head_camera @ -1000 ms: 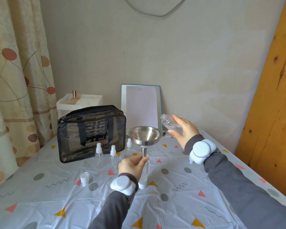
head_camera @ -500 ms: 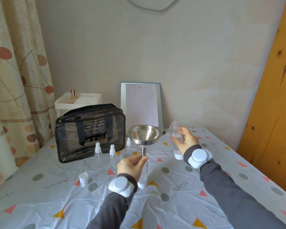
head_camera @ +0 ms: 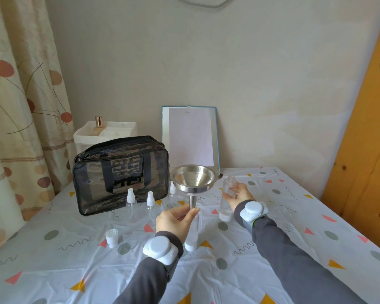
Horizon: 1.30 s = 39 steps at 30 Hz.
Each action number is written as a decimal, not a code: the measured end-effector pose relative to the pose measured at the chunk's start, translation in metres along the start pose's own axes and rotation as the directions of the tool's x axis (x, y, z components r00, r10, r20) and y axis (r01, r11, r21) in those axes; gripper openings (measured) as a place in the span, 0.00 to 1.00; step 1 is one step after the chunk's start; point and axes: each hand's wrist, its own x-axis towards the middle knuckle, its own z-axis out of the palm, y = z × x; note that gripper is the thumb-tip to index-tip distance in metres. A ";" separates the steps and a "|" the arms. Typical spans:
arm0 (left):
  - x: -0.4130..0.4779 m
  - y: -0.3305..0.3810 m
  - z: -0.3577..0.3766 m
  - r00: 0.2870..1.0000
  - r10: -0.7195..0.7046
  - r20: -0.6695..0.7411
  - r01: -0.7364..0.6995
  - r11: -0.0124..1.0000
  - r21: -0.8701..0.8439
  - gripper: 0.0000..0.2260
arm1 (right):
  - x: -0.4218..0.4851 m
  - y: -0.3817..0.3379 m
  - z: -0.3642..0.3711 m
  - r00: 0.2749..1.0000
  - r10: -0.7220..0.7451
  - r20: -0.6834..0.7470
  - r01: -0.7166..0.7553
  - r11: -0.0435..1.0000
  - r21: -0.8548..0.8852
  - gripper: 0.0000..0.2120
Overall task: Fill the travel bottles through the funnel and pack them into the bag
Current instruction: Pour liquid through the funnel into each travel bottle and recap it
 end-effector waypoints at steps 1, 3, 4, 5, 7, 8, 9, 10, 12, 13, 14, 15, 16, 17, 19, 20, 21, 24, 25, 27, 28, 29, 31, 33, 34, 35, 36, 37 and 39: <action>0.000 0.000 0.000 1.000 0.001 -0.001 -0.001 1.000 0.001 0.08 | 0.002 0.001 0.002 1.000 -0.003 0.004 0.003 1.000 -0.019 0.23; 0.000 -0.001 0.000 1.000 0.003 -0.005 -0.003 1.000 0.003 0.07 | 0.003 0.004 0.004 1.000 -0.017 -0.001 0.017 0.999 -0.049 0.22; 0.001 -0.001 0.000 1.000 0.003 -0.004 -0.003 1.000 0.002 0.07 | 0.005 0.006 0.005 1.000 -0.021 -0.001 0.021 0.997 -0.071 0.22; 0.000 0.000 0.000 1.000 0.003 -0.003 -0.003 1.000 -0.001 0.06 | 0.005 0.008 0.005 1.000 -0.026 0.003 0.027 0.995 -0.097 0.22; 0.001 -0.001 0.000 1.000 0.006 -0.002 -0.006 1.000 0.001 0.05 | 0.008 0.011 0.007 0.999 -0.036 0.014 0.037 0.993 -0.109 0.23; 0.000 -0.001 0.000 1.000 0.010 0.000 -0.010 1.000 0.005 0.05 | 0.009 0.012 0.007 0.999 -0.041 0.015 0.042 0.994 -0.104 0.23; 0.000 -0.001 0.000 1.000 0.016 0.000 -0.016 1.000 0.011 0.05 | 0.010 0.013 0.008 0.999 -0.047 0.021 0.049 0.994 -0.099 0.23; -0.001 -0.002 0.000 1.000 0.022 0.000 -0.022 1.000 0.013 0.05 | 0.010 0.014 0.008 0.998 -0.053 0.026 0.055 0.994 -0.098 0.23; 0.000 -0.002 0.000 1.000 0.025 -0.009 -0.025 1.000 0.006 0.04 | 0.013 0.016 0.010 0.997 -0.073 0.034 0.075 0.993 -0.088 0.23; 0.000 -0.003 0.000 1.000 0.022 -0.011 -0.022 1.000 -0.001 0.04 | 0.014 0.018 0.011 0.996 -0.079 0.033 0.082 0.993 -0.086 0.22; 0.001 -0.003 0.001 1.000 0.021 -0.014 -0.021 1.000 -0.007 0.04 | 0.015 0.018 0.011 0.996 -0.085 0.028 0.087 0.993 -0.083 0.22; 0.001 -0.003 0.001 1.000 0.021 -0.016 -0.021 1.000 -0.011 0.03 | 0.016 0.019 0.012 0.996 -0.088 0.027 0.090 0.993 -0.078 0.22; 0.001 -0.003 0.001 1.000 0.023 -0.016 -0.023 1.000 -0.010 0.02 | 0.017 0.019 0.013 0.996 -0.089 0.027 0.091 0.993 -0.071 0.22; 0.001 -0.003 0.001 1.000 0.026 -0.014 -0.026 1.000 -0.006 0.02 | 0.017 0.020 0.013 0.996 -0.090 0.028 0.092 0.994 -0.063 0.21; 0.001 -0.003 0.001 0.999 0.028 -0.018 -0.029 1.000 -0.003 0.02 | 0.017 0.021 0.014 0.995 -0.096 0.029 0.098 0.993 -0.060 0.21; 0.002 -0.003 0.001 0.999 0.027 -0.022 -0.027 1.000 -0.005 0.03 | 0.018 0.022 0.014 0.995 -0.098 0.028 0.099 0.993 -0.067 0.21; 0.002 -0.004 0.001 0.999 0.022 -0.027 -0.022 1.000 -0.007 0.04 | 0.019 0.023 0.014 0.995 -0.094 0.033 0.096 0.992 -0.081 0.22; 0.003 -0.003 0.001 0.999 0.017 -0.028 -0.017 1.000 0.002 0.05 | 0.020 0.020 0.015 0.997 -0.041 0.060 0.049 0.989 -0.138 0.26; 0.002 -0.003 0.001 1.000 0.017 -0.022 -0.017 1.000 0.006 0.06 | 0.018 0.019 0.015 0.998 -0.019 0.067 0.028 0.990 -0.139 0.30; 0.002 -0.004 0.000 1.000 0.008 -0.020 -0.008 1.000 0.002 0.07 | 0.014 0.016 0.014 0.998 -0.030 0.047 0.036 0.992 -0.123 0.36; 0.002 -0.003 0.001 1.000 0.000 -0.021 0.000 1.000 -0.001 0.08 | 0.011 0.015 0.011 0.998 -0.064 0.008 0.065 0.989 -0.135 0.37; 0.003 -0.004 0.000 1.000 -0.007 -0.026 0.007 1.000 0.000 0.09 | 0.008 0.014 0.011 0.993 -0.107 -0.041 0.099 0.982 -0.161 0.37; 0.003 -0.004 0.000 1.000 -0.005 -0.030 0.006 1.000 0.017 0.11 | -0.001 0.010 0.008 0.968 -0.207 -0.145 0.175 0.963 -0.205 0.29; 0.002 -0.004 0.001 1.000 -0.007 -0.027 0.007 1.000 0.029 0.12 | -0.014 0.003 0.007 0.949 -0.282 -0.143 0.258 0.952 -0.164 0.17; 0.001 -0.002 0.001 1.000 -0.007 -0.025 0.007 0.999 0.032 0.12 | -0.023 -0.001 0.007 0.949 -0.303 -0.090 0.294 0.950 -0.103 0.13; 0.001 -0.003 0.001 1.000 -0.005 -0.026 0.006 0.999 0.032 0.11 | -0.032 -0.004 0.010 0.949 -0.314 -0.017 0.313 0.949 -0.025 0.10; 0.001 -0.002 0.001 1.000 -0.004 -0.030 0.005 1.000 0.023 0.10 | -0.043 -0.009 0.012 0.947 -0.315 0.069 0.312 0.949 0.046 0.09; 0.001 -0.002 0.001 0.999 -0.006 -0.035 0.007 1.000 0.015 0.10 | -0.053 -0.013 0.016 0.938 -0.310 0.155 0.297 0.949 0.101 0.10; 0.002 -0.003 0.001 1.000 -0.007 -0.024 0.007 1.000 0.030 0.10 | -0.066 -0.022 0.023 0.912 -0.290 0.289 0.247 0.953 0.177 0.11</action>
